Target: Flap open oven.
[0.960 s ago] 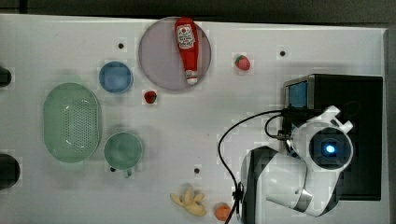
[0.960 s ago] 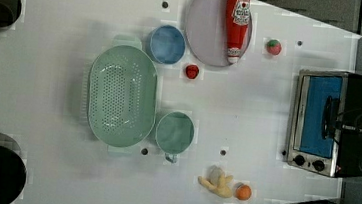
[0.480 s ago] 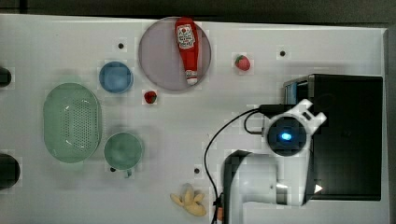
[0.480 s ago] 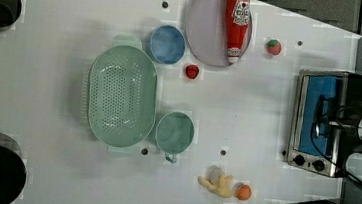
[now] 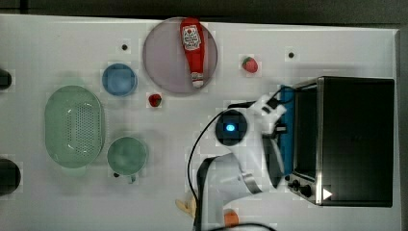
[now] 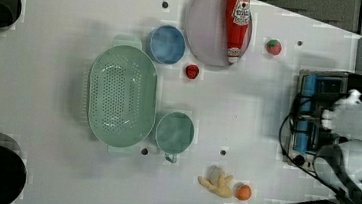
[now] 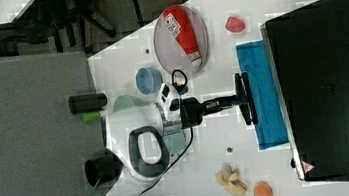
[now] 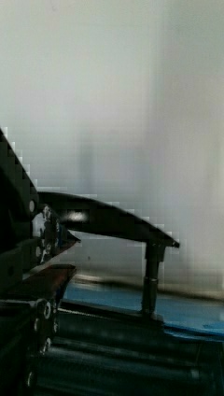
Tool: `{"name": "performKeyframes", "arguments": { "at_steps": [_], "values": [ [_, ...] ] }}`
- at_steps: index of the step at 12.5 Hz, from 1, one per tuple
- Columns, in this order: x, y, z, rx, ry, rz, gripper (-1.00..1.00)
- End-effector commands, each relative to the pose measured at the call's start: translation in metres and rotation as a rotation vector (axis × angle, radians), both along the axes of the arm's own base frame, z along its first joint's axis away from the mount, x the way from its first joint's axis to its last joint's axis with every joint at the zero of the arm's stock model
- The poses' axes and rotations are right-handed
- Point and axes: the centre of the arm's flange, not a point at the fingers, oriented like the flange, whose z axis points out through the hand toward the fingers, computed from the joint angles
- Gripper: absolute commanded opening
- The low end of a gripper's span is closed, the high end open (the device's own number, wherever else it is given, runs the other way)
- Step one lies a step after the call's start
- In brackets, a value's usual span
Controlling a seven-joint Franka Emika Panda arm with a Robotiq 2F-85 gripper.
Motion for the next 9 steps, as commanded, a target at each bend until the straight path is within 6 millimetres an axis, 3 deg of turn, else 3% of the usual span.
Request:
{"name": "performKeyframes", "arguments": {
  "at_steps": [1,6,9],
  "values": [
    [-0.001,0.042,-0.04,-0.073,-0.026,-0.086,-0.65],
    [0.003,0.079,-0.095,-0.166,-0.035,-0.132,-0.65],
    [0.011,0.084,-0.091,-0.167,-0.051,-0.128,-0.65]
  ]
}}
